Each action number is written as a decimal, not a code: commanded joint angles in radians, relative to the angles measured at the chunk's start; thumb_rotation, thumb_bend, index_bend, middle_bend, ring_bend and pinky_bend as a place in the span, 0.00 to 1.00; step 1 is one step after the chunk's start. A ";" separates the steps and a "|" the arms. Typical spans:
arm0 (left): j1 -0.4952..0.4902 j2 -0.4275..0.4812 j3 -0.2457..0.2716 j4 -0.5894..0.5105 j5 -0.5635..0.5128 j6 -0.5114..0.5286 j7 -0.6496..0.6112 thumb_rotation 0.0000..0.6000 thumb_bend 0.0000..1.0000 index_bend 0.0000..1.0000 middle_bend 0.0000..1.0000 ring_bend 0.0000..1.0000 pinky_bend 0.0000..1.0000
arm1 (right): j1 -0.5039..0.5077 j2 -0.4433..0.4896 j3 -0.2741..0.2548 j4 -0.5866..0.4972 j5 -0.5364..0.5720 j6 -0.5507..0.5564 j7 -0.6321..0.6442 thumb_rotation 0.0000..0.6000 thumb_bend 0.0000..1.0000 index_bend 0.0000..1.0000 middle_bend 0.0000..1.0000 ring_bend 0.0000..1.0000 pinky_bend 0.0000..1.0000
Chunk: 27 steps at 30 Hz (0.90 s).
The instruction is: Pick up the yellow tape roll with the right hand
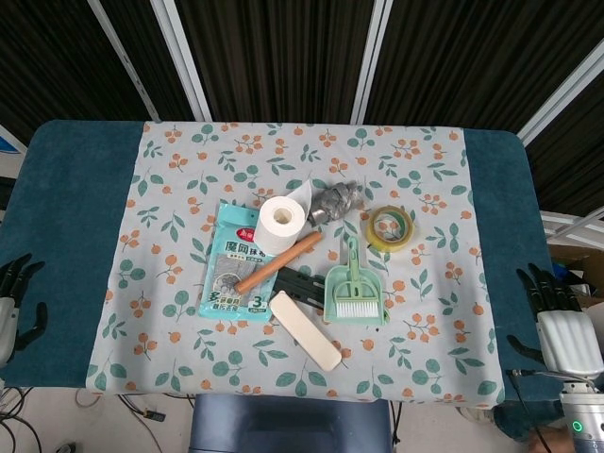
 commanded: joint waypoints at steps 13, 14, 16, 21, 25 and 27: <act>-0.001 0.009 -0.002 -0.012 -0.013 -0.014 -0.021 1.00 0.54 0.14 0.06 0.05 0.00 | 0.276 0.024 0.125 -0.078 0.307 -0.427 -0.182 1.00 0.18 0.04 0.00 0.05 0.16; -0.001 0.010 -0.002 -0.013 -0.014 -0.015 -0.023 1.00 0.54 0.14 0.06 0.05 0.00 | 0.297 0.020 0.133 -0.075 0.330 -0.452 -0.195 1.00 0.18 0.04 0.00 0.05 0.15; -0.001 0.011 -0.002 -0.015 -0.017 -0.018 -0.026 1.00 0.54 0.14 0.06 0.05 0.00 | 0.336 0.007 0.147 -0.066 0.365 -0.494 -0.218 1.00 0.18 0.04 0.00 0.04 0.15; -0.003 0.015 -0.002 -0.020 -0.022 -0.026 -0.031 1.00 0.54 0.14 0.06 0.05 0.00 | 0.445 -0.057 0.183 -0.025 0.473 -0.543 -0.340 1.00 0.18 0.04 0.00 0.04 0.15; -0.002 0.019 -0.003 -0.024 -0.028 -0.031 -0.036 1.00 0.54 0.14 0.06 0.05 0.00 | 0.533 -0.122 0.208 0.021 0.586 -0.581 -0.421 1.00 0.18 0.04 0.00 0.04 0.15; -0.002 0.020 -0.002 -0.026 -0.030 -0.032 -0.037 1.00 0.54 0.14 0.06 0.05 0.00 | 0.575 -0.152 0.217 0.054 0.639 -0.597 -0.451 1.00 0.18 0.04 0.00 0.04 0.15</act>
